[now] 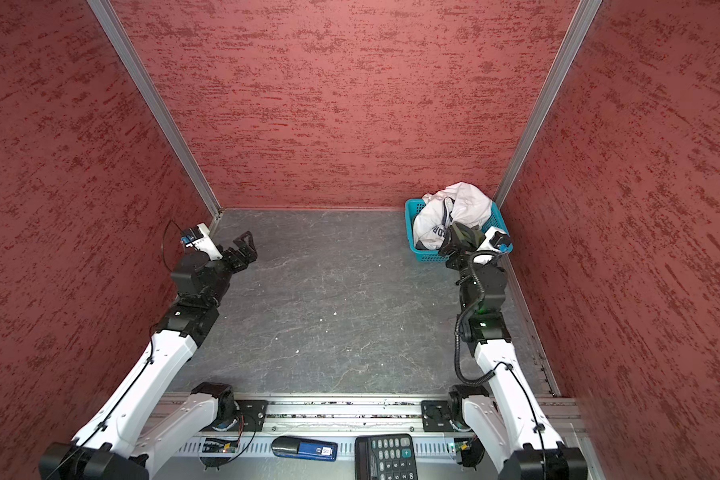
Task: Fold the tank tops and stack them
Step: 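Reach the right gripper into the teal basket while the left gripper moves forward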
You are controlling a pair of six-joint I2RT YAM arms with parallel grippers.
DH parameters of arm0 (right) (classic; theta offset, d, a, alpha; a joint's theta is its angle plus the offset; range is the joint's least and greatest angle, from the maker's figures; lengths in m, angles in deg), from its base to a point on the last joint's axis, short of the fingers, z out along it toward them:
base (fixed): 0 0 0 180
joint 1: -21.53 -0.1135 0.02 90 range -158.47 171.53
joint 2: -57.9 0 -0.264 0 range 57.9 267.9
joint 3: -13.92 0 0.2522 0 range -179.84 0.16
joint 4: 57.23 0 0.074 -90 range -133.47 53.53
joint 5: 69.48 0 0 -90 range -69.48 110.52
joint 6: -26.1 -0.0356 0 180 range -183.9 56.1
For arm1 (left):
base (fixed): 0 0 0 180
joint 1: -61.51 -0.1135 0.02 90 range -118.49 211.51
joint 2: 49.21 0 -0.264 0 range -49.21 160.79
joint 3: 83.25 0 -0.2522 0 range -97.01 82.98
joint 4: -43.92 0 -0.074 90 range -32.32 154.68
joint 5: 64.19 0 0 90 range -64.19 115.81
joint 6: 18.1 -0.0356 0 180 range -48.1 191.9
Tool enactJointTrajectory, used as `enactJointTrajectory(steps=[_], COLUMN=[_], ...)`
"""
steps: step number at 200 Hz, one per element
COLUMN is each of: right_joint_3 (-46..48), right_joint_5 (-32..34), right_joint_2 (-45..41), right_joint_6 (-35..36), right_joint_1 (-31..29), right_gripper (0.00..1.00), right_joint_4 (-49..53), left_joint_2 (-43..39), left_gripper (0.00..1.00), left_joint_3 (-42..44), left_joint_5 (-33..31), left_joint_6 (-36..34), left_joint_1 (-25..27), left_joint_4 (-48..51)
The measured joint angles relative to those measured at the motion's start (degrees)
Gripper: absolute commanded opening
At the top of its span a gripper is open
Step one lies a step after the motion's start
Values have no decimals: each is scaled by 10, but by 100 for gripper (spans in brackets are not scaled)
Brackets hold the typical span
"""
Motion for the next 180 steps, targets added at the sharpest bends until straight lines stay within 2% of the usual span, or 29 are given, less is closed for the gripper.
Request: enactJointTrajectory(steps=[37,57,88,106,131,158,180], right_joint_3=[8,-4,-101,-168,-265,-361,-407], right_joint_5=[-64,-70,-52,-33,-3,57,101], right_joint_2=[6,52,170,239,342,442,492], right_joint_6=[-28,-30,-26,-23,-20,-15,-7], right_joint_1=[0,0,0,0,-1,-1,2], right_gripper=[99,99,98,97,97,97,91], right_joint_4=[73,104,167,186,220,274,314], left_joint_2=[-11,13,38,53,66,61,55], left_gripper=[100,99,99,100,100,99,100], left_joint_3=[45,50,48,41,34,40,58], left_joint_5=[127,162,157,124,83,44,28], left_joint_6=[83,86,69,43,5,-24,-39], left_joint_1=[-88,-86,-16,53,120,156,163], left_joint_4=[55,78,86,94,110,113,107])
